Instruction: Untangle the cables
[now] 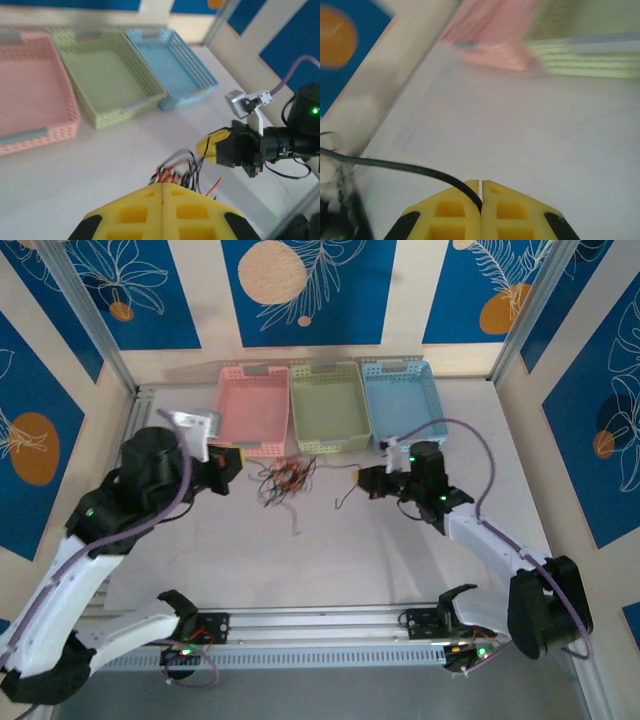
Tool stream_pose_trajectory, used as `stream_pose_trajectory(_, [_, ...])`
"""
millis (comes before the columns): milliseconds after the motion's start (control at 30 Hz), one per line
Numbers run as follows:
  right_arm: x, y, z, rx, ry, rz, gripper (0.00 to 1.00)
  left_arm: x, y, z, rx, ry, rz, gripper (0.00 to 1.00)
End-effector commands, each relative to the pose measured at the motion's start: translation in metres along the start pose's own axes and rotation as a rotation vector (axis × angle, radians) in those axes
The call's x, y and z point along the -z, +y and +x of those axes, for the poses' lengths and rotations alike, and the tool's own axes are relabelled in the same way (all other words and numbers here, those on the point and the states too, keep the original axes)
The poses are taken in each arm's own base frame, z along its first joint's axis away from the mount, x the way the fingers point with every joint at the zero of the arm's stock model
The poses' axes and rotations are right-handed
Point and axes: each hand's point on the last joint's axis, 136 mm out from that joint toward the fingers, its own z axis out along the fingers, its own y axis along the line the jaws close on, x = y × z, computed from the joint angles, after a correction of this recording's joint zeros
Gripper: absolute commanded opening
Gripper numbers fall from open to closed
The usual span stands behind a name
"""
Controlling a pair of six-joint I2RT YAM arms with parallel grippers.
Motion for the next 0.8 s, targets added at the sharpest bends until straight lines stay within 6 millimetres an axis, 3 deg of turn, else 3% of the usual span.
stream_pose_trajectory(0, [0.035,-0.082,-0.001,-0.367,-0.125,0.219,0.00,0.044,0.020,-0.023,-0.026,-0.127,-0.118,0.00])
stream_pose_trajectory(33, [0.045,-0.100,0.002,-0.448,-0.154,0.247,0.00,0.050,0.022,-0.021,-0.030,-0.129,-0.128,0.00])
stream_pose_trajectory(133, [0.056,-0.128,0.011,-0.597,-0.188,0.264,0.00,0.066,0.033,-0.015,-0.041,-0.140,-0.172,0.00])
stream_pose_trajectory(400, [0.067,-0.160,0.026,-0.763,-0.201,0.331,0.00,0.090,0.052,-0.005,-0.051,-0.163,-0.253,0.00])
stream_pose_trajectory(767, [0.089,-0.187,0.043,-0.903,-0.249,0.410,0.00,0.148,0.080,-0.014,-0.092,-0.254,-0.425,0.00])
